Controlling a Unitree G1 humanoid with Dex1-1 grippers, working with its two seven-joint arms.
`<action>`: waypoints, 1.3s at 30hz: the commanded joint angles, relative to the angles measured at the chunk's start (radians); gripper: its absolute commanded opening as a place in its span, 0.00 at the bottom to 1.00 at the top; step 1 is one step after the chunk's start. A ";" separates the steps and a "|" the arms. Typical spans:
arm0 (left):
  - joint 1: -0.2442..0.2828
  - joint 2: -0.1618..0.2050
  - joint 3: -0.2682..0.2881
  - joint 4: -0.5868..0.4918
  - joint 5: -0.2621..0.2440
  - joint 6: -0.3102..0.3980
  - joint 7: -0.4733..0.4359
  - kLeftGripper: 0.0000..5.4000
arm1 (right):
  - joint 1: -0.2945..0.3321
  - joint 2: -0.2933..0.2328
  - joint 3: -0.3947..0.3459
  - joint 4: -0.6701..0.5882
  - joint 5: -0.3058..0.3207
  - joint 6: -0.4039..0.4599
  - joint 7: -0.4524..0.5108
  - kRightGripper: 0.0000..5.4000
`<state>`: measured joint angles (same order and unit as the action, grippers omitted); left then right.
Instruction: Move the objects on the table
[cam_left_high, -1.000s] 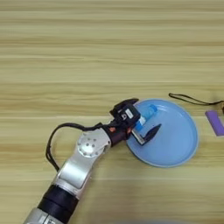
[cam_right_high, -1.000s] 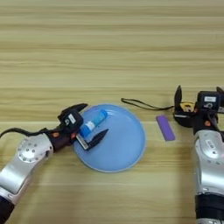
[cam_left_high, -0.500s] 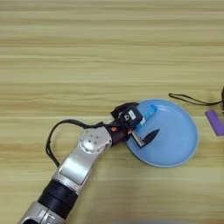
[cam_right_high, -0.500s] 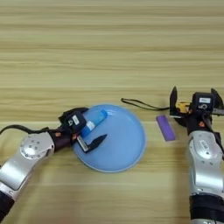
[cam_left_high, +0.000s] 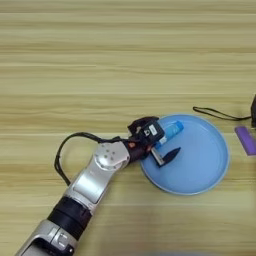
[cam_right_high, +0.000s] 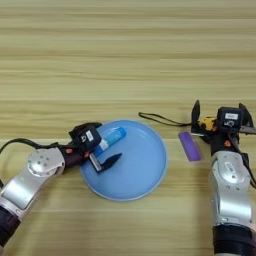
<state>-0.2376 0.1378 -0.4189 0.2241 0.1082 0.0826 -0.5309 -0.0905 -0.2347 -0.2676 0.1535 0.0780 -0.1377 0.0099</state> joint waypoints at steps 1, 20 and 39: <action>0.006 0.012 -0.003 0.005 0.019 0.000 0.002 1.00 | 0.007 0.002 0.004 -0.023 -0.001 0.027 -0.001 1.00; 0.042 0.079 -0.043 -0.195 0.003 0.073 -0.100 1.00 | 0.002 0.028 0.020 -0.059 -0.007 0.072 -0.018 1.00; -0.010 0.083 -0.050 -0.039 0.026 0.102 -0.116 1.00 | 0.009 0.051 0.024 -0.071 -0.015 0.070 -0.034 1.00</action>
<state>-0.2484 0.2083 -0.4699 0.1374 0.1108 0.1722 -0.6579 -0.0878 -0.1902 -0.2447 0.0902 0.0642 -0.0738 -0.0167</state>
